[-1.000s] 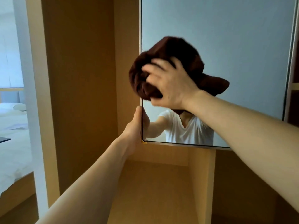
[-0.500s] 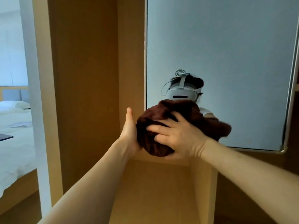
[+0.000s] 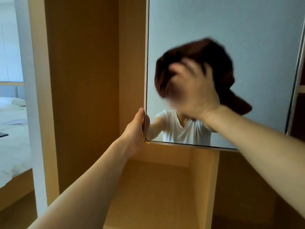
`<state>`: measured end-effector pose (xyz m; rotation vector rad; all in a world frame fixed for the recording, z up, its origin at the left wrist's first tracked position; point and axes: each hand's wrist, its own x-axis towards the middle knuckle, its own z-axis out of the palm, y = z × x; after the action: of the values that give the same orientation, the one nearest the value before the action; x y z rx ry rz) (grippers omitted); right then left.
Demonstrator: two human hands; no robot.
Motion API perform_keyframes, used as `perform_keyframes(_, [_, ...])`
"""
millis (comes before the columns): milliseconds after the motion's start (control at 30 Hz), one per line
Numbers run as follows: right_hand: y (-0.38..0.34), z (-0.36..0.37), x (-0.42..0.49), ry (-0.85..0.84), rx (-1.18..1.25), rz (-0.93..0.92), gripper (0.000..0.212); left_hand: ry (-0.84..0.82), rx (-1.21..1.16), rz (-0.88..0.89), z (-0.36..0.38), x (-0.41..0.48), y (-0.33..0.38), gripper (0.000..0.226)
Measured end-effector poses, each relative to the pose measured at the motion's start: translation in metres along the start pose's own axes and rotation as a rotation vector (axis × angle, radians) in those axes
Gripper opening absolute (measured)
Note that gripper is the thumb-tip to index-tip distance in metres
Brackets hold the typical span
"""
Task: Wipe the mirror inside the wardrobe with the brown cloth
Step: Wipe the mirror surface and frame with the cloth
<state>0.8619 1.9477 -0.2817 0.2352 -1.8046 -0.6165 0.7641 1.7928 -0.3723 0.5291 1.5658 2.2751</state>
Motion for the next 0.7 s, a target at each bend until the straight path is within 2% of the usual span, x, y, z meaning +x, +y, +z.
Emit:
perform_keyframes(100, [-0.031,0.009,-0.056,-0.147,0.089,-0.372,0.042,-0.099,0.031,0.040,0.006,-0.004,0.000,0.069])
perform_keyframes(167, [-0.034,0.007,-0.086,-0.274,0.132,-0.514,0.039,-0.047,0.156,0.062,0.008,-0.007,-0.001,0.072])
perform_keyframes(300, [0.014,-0.017,-0.128,-0.326,0.096,-0.443,0.037,0.077,0.321,0.106,0.010,-0.013,-0.002,0.055])
perform_keyframes(433, [0.048,-0.035,-0.158,-0.334,0.032,-0.418,0.038,0.070,0.342,0.107,0.011,-0.015,0.001,0.068])
perform_keyframes(533, [0.022,-0.020,-0.148,-0.271,0.060,-0.337,0.035,0.038,0.333,0.088,0.013,-0.017,0.001,0.064])
perform_keyframes(700, [-0.072,0.014,-0.106,-0.189,0.144,-0.217,0.035,0.017,0.298,0.060,0.012,-0.018,0.003,0.068])
